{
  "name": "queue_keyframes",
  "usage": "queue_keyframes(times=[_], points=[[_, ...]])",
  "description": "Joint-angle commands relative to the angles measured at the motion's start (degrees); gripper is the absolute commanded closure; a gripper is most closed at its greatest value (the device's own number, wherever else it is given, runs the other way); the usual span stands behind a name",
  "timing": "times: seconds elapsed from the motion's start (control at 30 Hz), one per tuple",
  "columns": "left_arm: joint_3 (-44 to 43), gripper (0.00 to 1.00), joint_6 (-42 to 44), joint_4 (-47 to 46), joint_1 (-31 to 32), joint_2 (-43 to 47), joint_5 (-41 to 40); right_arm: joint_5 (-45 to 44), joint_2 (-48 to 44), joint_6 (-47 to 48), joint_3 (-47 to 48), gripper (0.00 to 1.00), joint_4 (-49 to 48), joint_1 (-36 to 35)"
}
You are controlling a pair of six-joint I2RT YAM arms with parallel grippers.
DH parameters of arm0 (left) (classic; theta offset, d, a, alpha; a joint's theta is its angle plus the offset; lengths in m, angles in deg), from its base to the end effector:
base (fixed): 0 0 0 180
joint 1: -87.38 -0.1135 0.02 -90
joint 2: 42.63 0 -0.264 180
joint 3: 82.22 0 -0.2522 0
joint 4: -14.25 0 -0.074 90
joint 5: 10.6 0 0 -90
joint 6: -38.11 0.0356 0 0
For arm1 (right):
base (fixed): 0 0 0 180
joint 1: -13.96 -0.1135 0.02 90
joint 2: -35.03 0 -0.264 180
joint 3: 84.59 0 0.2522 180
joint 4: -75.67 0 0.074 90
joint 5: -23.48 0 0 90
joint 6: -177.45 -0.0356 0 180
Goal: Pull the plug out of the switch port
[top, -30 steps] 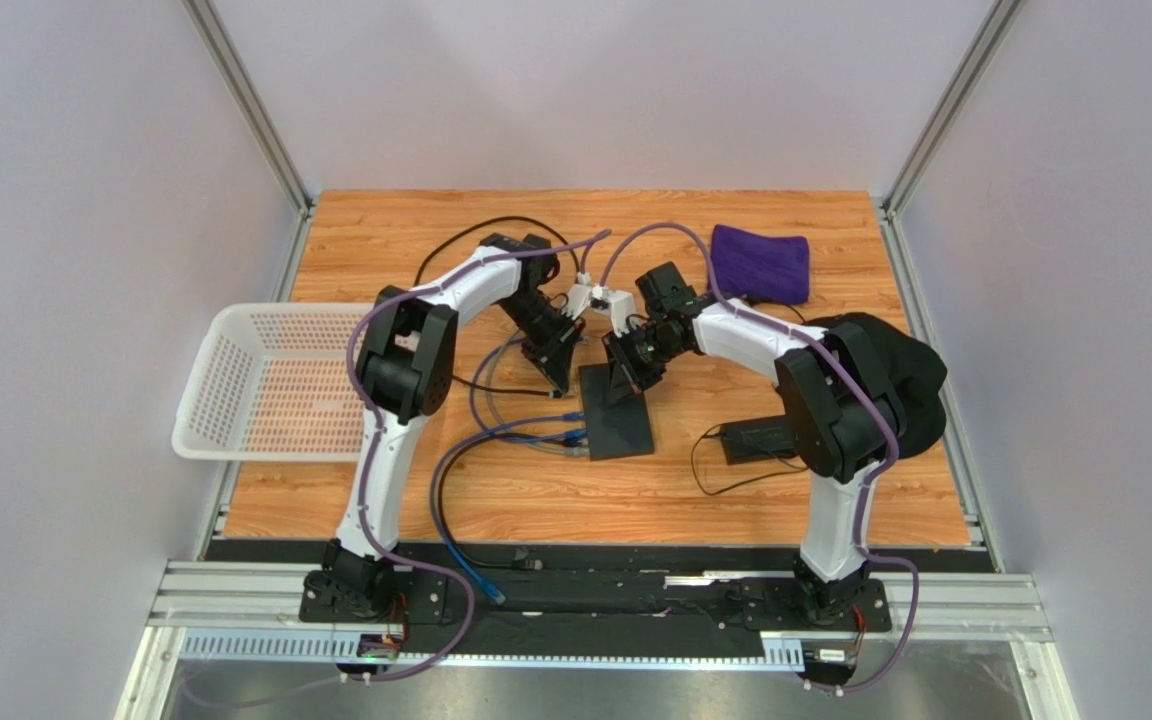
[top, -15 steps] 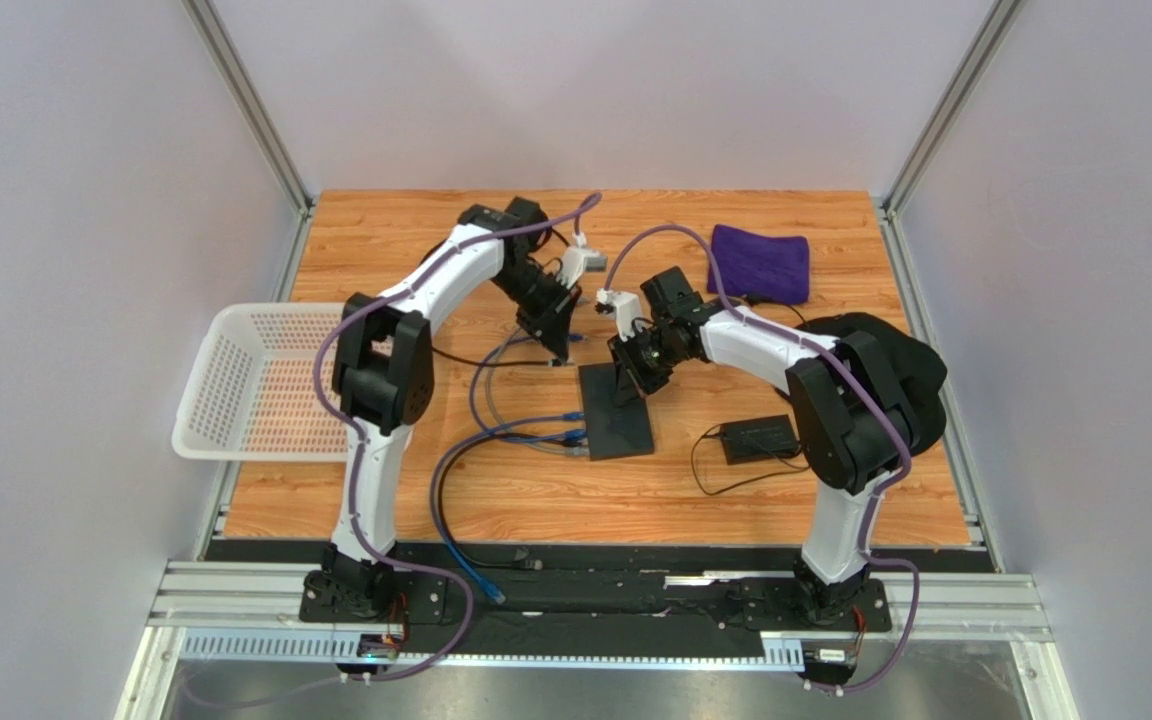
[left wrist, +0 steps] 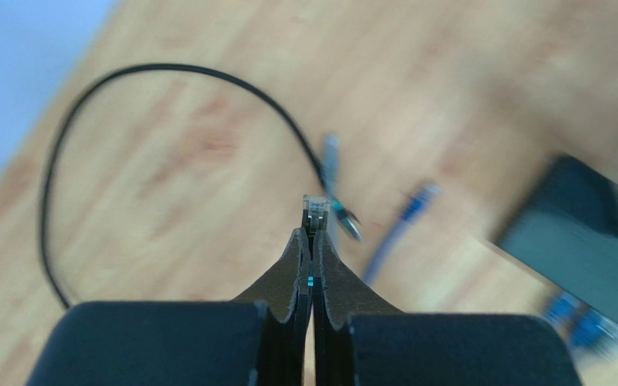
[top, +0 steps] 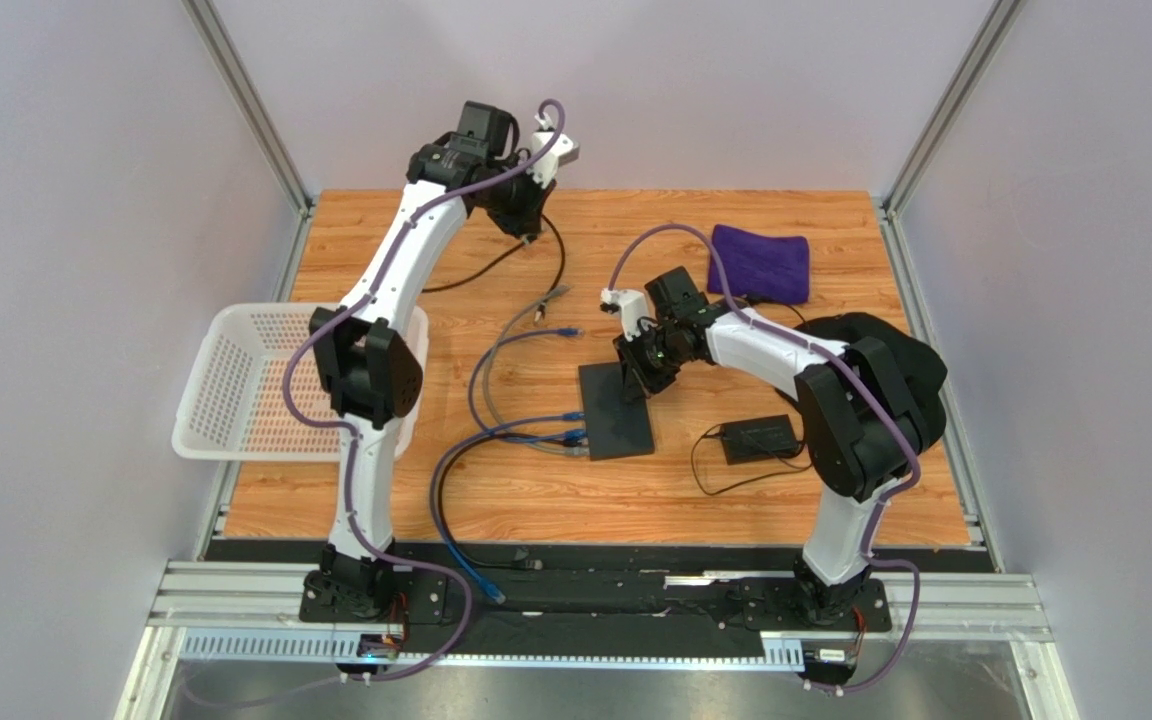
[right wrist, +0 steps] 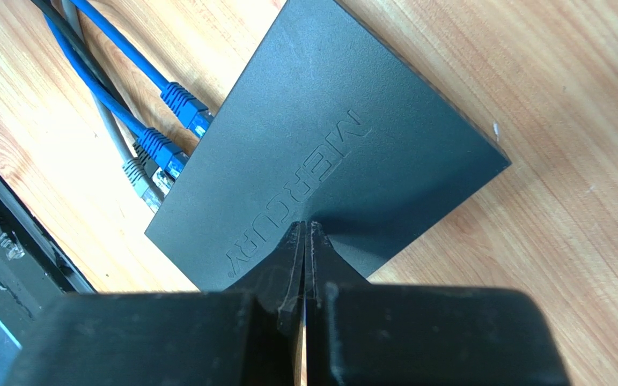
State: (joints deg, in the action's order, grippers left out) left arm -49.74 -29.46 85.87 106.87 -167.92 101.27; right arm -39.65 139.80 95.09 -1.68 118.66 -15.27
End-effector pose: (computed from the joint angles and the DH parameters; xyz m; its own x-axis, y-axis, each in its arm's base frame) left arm 0.4440 -0.1712 0.3431 -0.4562 0.5371 -0.7096 0.7705 0.6373 -0.0130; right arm 0.3118 0.1929 0.1791 -0.7027 -0.5291 -0.4756 -0.7029 0.6198 0.3490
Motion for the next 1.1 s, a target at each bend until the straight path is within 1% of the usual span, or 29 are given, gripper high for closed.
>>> queue_keyframes(times=[0.0, 0.07, 0.1, 0.17, 0.23, 0.27, 0.33, 0.37, 0.47, 0.5, 0.53, 0.6, 0.63, 0.67, 0.7, 0.73, 0.77, 0.8, 0.83, 0.87, 0.93, 0.97, 1.07], points=[[-11.1, 1.00, 3.1, -5.0, -1.6, -8.5, -15.2, -1.2, -3.8, 1.9, -0.8, 1.00, -1.5, -0.2], [-12.1, 1.00, 3.1, -8.1, -2.2, -10.8, -18.1, -1.3, -4.2, 1.9, -1.3, 1.00, -1.5, -0.2], [-11.4, 1.00, 3.1, -11.1, -2.3, -11.2, -21.0, -1.4, -4.5, 1.9, -1.6, 1.00, -1.5, -0.2], [-10.6, 1.00, 2.7, -12.9, -2.3, -11.8, -24.0, -1.5, -4.8, 1.9, -2.3, 1.00, -1.6, -0.1], [-10.5, 0.81, 1.4, -13.2, -2.3, -12.1, -24.4, -1.5, -5.2, 1.9, -2.8, 1.00, -1.8, -0.2], [-10.0, 0.64, -0.1, -13.0, -2.3, -11.8, -23.5, -1.5, -5.3, 1.9, -3.0, 1.00, -1.7, -0.2], [-9.1, 0.47, -3.3, -12.4, -2.3, -10.2, -22.3, -1.6, -5.4, 1.9, -3.2, 1.00, -1.9, -0.2], [-7.7, 0.36, -4.3, -12.5, -2.3, -9.3, -22.2, -1.6, -5.5, 1.8, -3.4, 1.00, -1.8, -0.2], [-5.8, 0.26, -7.1, -11.3, -2.3, -5.5, -18.4, -1.6, -5.4, 1.6, -3.4, 1.00, -1.9, -0.2], [-5.6, 0.26, -7.9, -10.8, -2.3, -3.6, -17.7, -1.6, -5.4, 1.5, -3.3, 1.00, -1.9, -0.2], [-5.1, 0.26, -9.3, -10.3, -2.3, -2.4, -15.1, -1.6, -5.3, 1.6, -3.2, 1.00, -1.9, -0.2], [-2.0, 0.25, -10.8, -9.8, -2.3, 2.0, -11.0, -2.0, -5.4, 1.6, -3.0, 1.00, -1.7, -0.2], [-0.2, 0.25, -11.7, -10.0, -2.3, 3.8, -5.0, -2.3, -5.5, 1.6, -2.9, 1.00, -1.7, -0.3], [4.8, 0.25, -12.2, -11.2, -2.3, 5.8, -1.7, -2.4, -5.6, 1.8, -2.7, 1.00, -1.6, -0.1], [7.8, 0.25, -12.9, -12.3, -2.3, 9.9, 1.5, -2.4, -5.9, 1.7, -2.4, 0.99, -1.5, -0.2], [14.2, 0.21, -14.6, -13.4, -2.3, 12.0, 7.9, -2.3, -6.3, 1.9, -2.3, 0.97, -1.2, -0.2], [17.4, 0.08, -15.3, -15.8, -2.3, 13.9, 11.1, -2.3, -6.6, 2.5, -2.2, 0.90, -0.9, -0.2], [20.4, 0.04, -16.0, -16.9, -2.3, 17.2, 13.9, -1.7, -6.9, 2.8, -2.0, 0.84, -0.4, -0.2], [26.5, 0.04, -18.3, -18.0, -2.1, 18.4, 17.6, -1.6, -7.1, 3.2, -1.9, 0.79, -0.1, -0.2], [29.3, 0.04, -19.2, -20.1, -2.0, 19.5, 19.6, -1.2, -7.6, 4.0, -2.0, 0.72, 0.2, -0.2], [36.4, 0.04, -20.8, -21.2, -1.9, 21.0, 23.8, 0.1, -8.0, 4.5, -2.8, 0.66, 0.9, -0.2], [38.4, 0.04, -21.4, -21.7, -1.7, 21.1, 24.8, 0.4, -8.4, 4.6, -3.1, 0.61, 1.0, -0.2], [45.3, 0.08, -22.2, -24.3, -0.9, 20.7, 25.4, 2.1, -8.7, 4.8, -4.9, 0.58, 1.4, -0.2]])
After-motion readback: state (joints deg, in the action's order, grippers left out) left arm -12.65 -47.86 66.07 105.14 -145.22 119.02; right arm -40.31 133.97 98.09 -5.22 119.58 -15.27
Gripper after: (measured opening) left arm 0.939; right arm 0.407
